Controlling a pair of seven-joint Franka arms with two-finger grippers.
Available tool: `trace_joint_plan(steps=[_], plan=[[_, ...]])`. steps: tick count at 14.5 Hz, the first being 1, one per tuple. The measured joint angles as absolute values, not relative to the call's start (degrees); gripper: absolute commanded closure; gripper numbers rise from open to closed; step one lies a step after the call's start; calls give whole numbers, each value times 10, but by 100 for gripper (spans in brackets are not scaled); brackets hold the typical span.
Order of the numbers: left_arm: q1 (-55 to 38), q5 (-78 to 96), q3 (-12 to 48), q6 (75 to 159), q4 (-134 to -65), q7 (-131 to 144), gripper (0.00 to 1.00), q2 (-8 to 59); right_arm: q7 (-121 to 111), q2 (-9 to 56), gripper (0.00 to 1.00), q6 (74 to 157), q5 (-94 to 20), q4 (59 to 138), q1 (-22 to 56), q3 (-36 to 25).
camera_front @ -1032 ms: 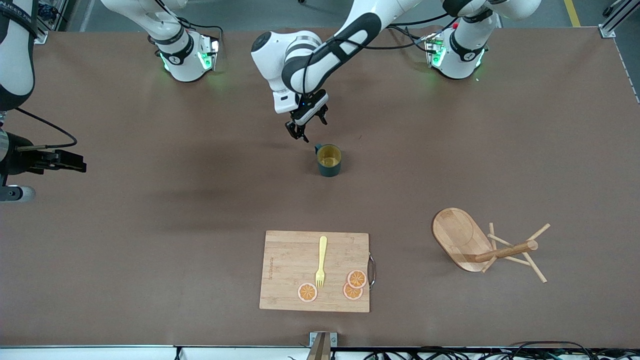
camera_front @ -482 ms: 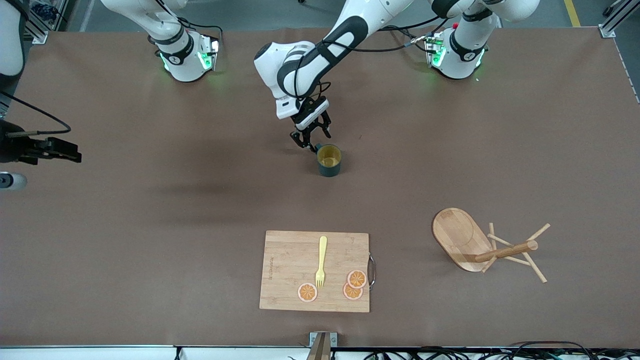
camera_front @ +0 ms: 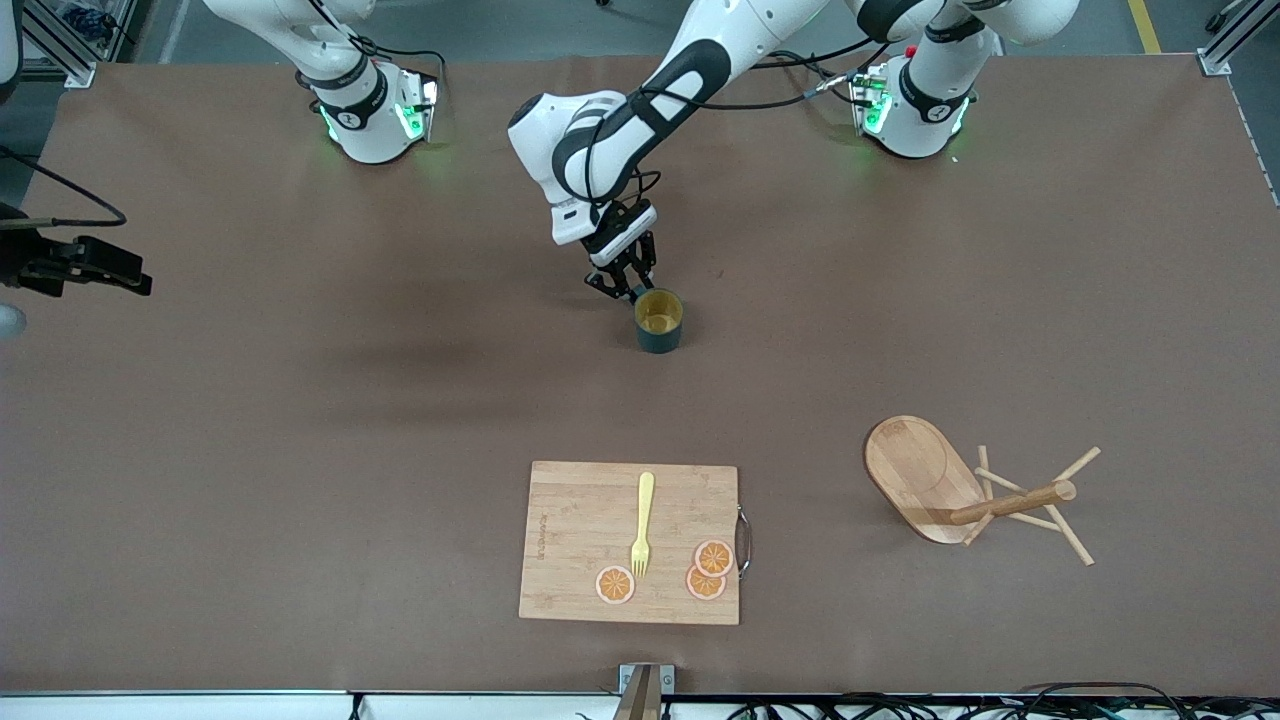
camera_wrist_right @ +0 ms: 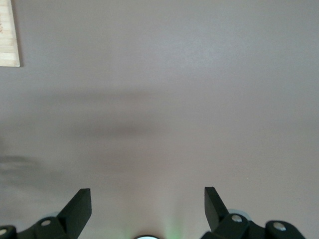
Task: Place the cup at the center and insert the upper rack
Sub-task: 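Lower the left gripper onto the teal mug and grasp its handle, then lift the teal mug with the left gripper toward the wooden stand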
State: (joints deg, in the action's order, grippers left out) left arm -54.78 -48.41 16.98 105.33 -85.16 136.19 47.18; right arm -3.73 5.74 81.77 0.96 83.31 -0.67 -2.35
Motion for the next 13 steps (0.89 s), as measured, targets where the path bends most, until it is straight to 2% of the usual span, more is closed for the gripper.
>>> trace_joint_plan(steps=[6, 13], plan=[[-538, -484, 167, 1052, -823, 1347, 100, 461, -33, 2, 0, 814, 10, 885, -4, -15], [-383, -334, 164, 1047, -801, 1171, 100, 310, -32, -23, 0, 808, 10, 896, -1, -13]])
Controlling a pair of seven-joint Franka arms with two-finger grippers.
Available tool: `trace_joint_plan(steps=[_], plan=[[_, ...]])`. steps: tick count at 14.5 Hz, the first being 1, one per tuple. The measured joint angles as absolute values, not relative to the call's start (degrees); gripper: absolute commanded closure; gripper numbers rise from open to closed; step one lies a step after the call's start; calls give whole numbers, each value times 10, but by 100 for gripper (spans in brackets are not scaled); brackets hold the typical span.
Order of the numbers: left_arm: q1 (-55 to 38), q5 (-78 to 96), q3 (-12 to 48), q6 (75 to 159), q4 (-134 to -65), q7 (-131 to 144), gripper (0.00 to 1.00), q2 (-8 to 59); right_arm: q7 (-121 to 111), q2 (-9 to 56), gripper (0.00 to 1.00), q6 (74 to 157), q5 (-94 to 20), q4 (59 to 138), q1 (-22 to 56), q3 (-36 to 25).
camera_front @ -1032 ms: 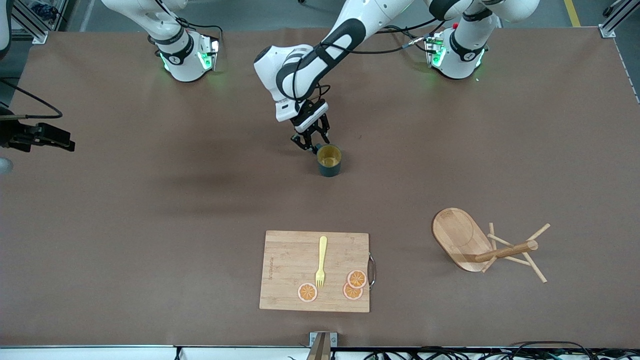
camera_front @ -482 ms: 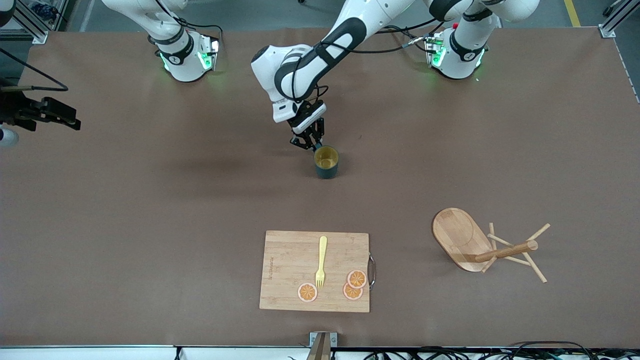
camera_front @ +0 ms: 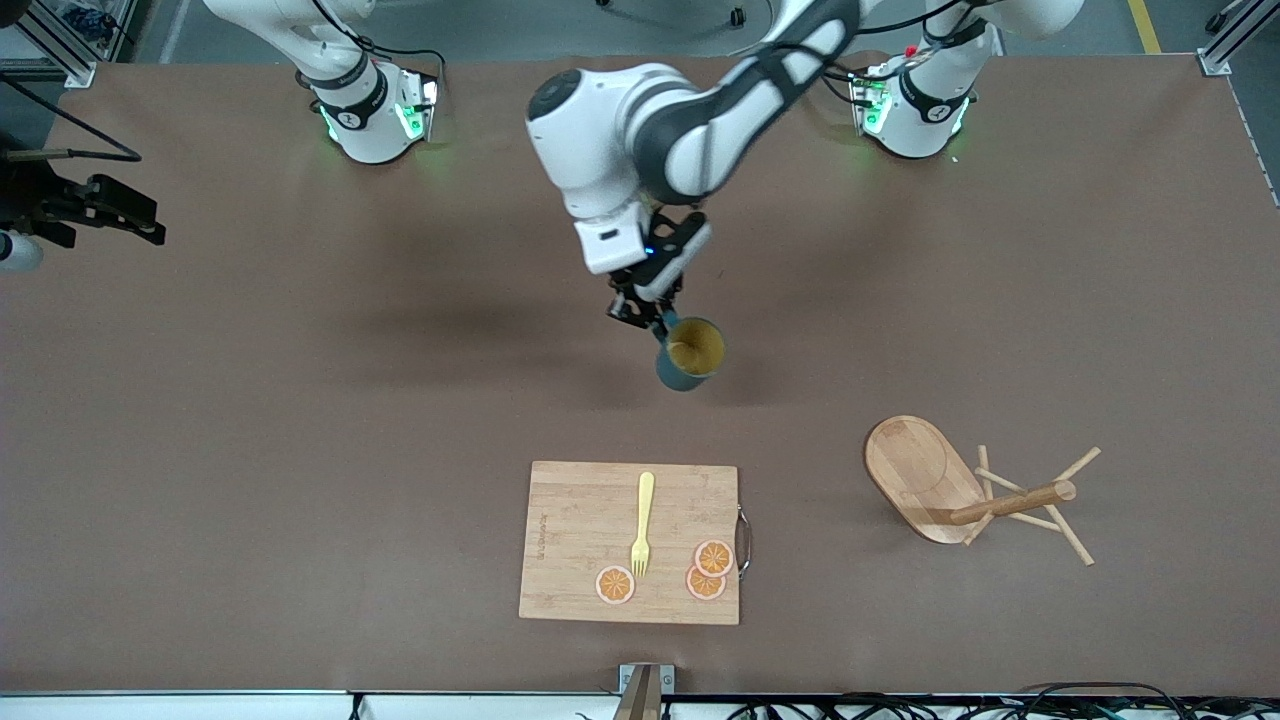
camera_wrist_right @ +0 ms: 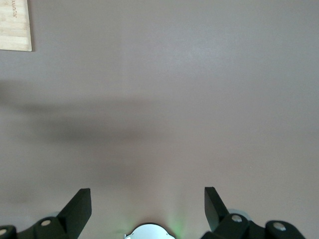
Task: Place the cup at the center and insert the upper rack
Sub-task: 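Lift the teal mug with the left gripper toward the wooden stand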
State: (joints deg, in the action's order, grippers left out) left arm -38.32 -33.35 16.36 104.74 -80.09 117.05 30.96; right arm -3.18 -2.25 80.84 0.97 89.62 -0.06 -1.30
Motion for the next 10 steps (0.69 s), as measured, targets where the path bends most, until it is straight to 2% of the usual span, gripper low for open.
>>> trace_joint_plan(steps=[10], plan=[[-127, -39, 166, 1083, -782, 919, 100, 232, -31, -76, 0, 787, 10, 899, -2, -16]])
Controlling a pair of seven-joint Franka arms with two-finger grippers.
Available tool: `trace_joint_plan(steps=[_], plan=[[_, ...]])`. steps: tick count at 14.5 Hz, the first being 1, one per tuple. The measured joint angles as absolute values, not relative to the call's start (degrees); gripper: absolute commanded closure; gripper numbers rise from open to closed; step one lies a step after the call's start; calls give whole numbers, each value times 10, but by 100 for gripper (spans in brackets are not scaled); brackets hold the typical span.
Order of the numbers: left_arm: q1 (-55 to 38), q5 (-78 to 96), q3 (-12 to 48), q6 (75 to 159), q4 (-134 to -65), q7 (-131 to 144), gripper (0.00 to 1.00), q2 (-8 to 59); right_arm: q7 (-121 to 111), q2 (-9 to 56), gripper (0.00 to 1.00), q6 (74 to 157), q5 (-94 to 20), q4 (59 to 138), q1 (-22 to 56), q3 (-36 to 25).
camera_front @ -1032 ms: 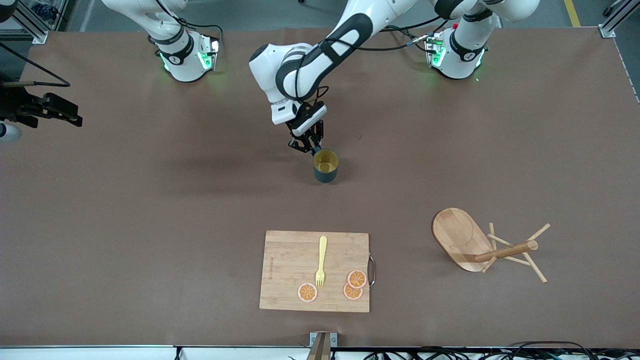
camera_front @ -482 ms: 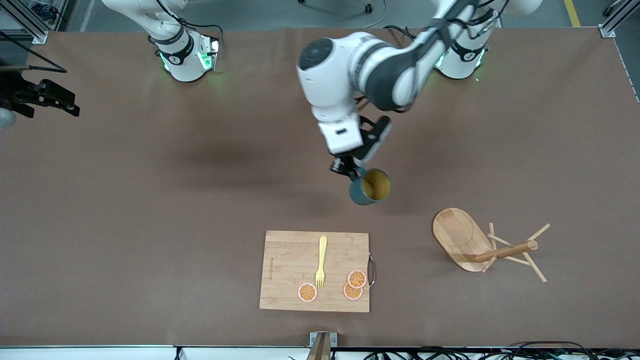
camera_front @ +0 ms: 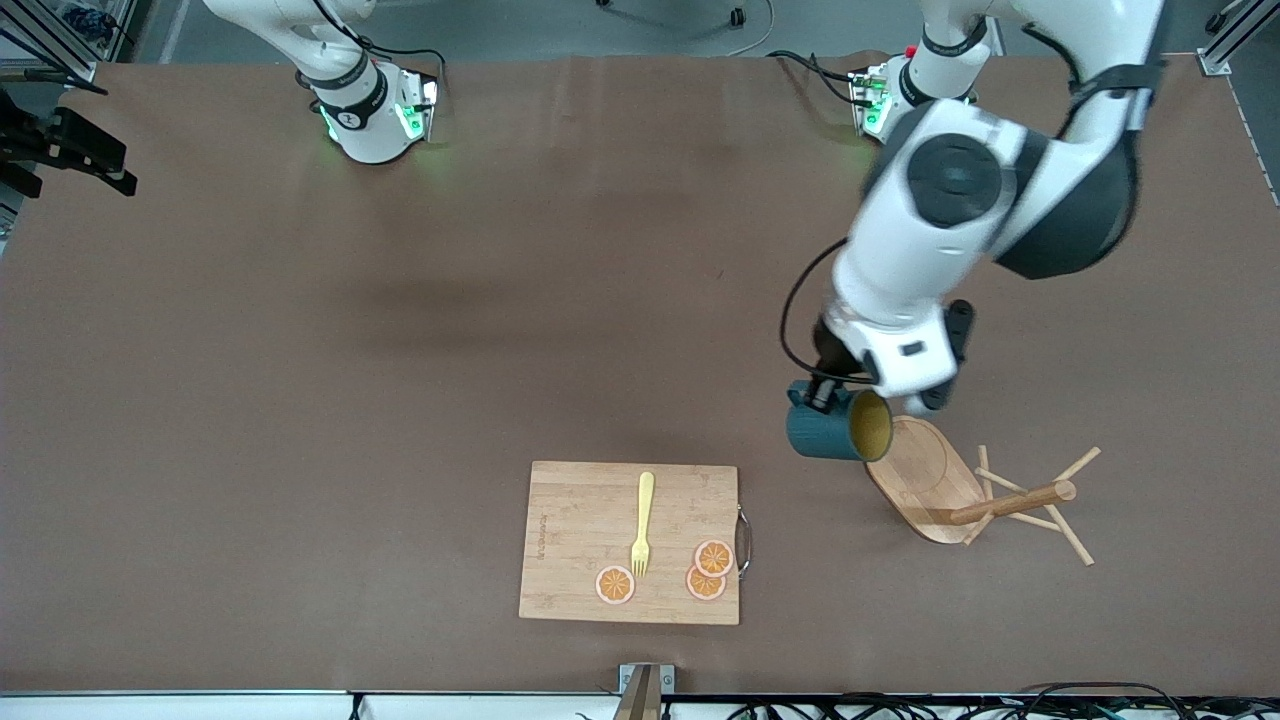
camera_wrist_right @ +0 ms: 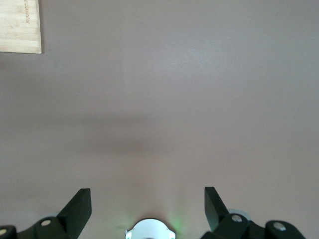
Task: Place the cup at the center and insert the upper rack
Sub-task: 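Lift the teal mug with the left gripper toward the wooden stand, then hang the mug on the stand peg with the left gripper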
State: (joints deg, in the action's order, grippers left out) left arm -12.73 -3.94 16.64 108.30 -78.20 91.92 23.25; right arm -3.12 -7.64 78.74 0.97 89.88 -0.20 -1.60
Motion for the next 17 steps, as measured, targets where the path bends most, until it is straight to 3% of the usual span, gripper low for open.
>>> trace_joint_plan(steps=[11, 17], plan=[[77, 384, 164, 1082, -778, 730, 100, 238, -29, -78, 0, 794, -4, 907, -8, -24], [121, 467, 164, 1043, -784, 673, 100, 292, -29, -78, 0, 802, -5, 909, -10, -24]])
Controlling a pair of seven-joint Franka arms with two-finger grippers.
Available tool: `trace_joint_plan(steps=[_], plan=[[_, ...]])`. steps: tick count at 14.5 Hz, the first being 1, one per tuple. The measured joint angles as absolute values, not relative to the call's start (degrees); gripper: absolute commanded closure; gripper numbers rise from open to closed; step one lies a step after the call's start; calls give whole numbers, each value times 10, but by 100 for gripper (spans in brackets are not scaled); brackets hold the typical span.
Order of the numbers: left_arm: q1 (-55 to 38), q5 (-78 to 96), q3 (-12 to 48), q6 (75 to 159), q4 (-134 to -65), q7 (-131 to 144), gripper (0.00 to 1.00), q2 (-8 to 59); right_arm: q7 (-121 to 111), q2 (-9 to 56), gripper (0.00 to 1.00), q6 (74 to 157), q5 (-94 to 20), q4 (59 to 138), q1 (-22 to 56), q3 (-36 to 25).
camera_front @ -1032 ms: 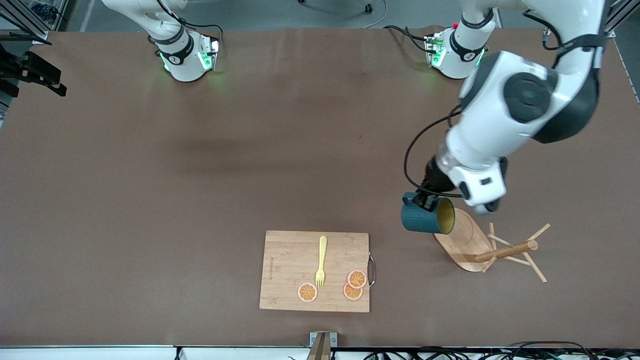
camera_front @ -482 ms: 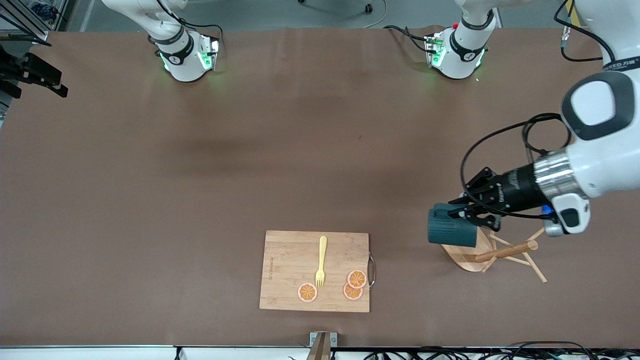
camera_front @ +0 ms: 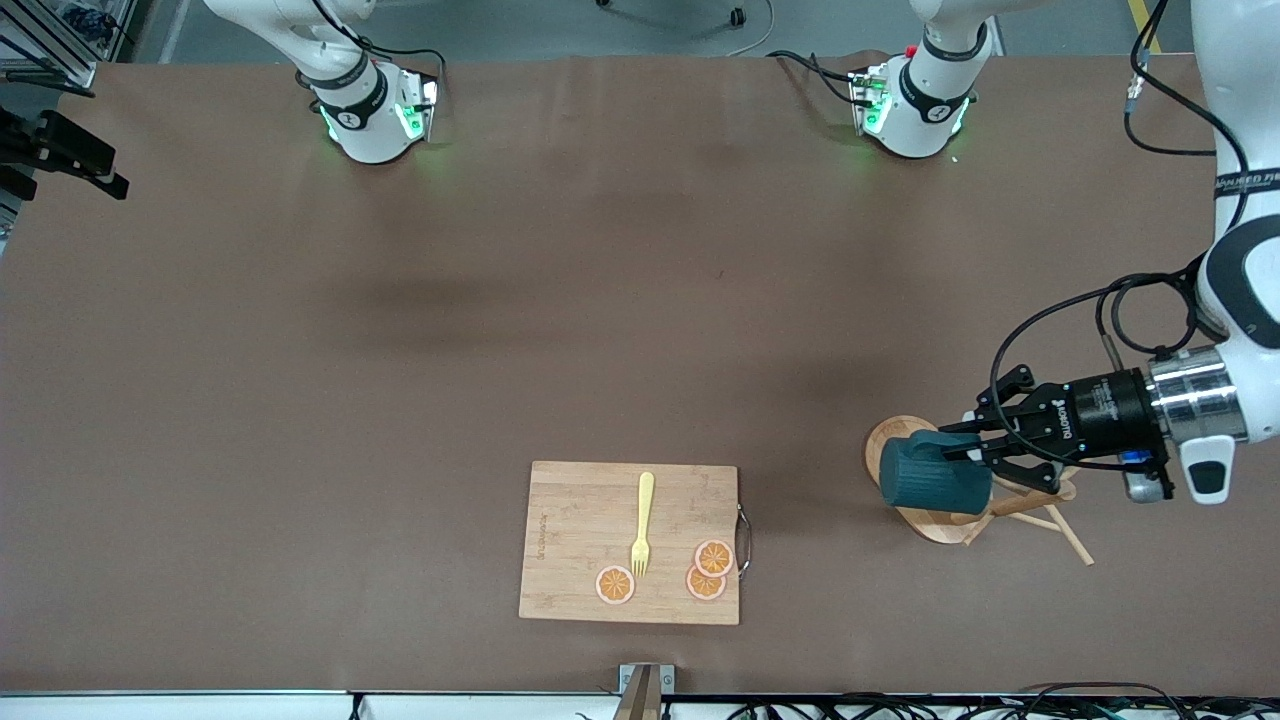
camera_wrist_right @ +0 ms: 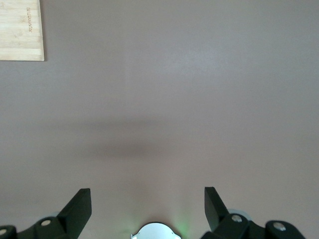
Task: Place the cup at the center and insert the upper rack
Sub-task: 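Hang the mug on the stand peg with the left gripper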
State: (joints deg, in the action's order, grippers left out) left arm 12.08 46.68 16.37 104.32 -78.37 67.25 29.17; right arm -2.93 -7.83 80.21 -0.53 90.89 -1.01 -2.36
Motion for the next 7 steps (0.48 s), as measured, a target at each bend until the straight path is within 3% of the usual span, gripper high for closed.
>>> trace_joint_plan(steps=[7], plan=[[167, 472, 164, 985, -784, 617, 100, 324, -30, -72, 0, 805, -1, 893, -5, -19]])
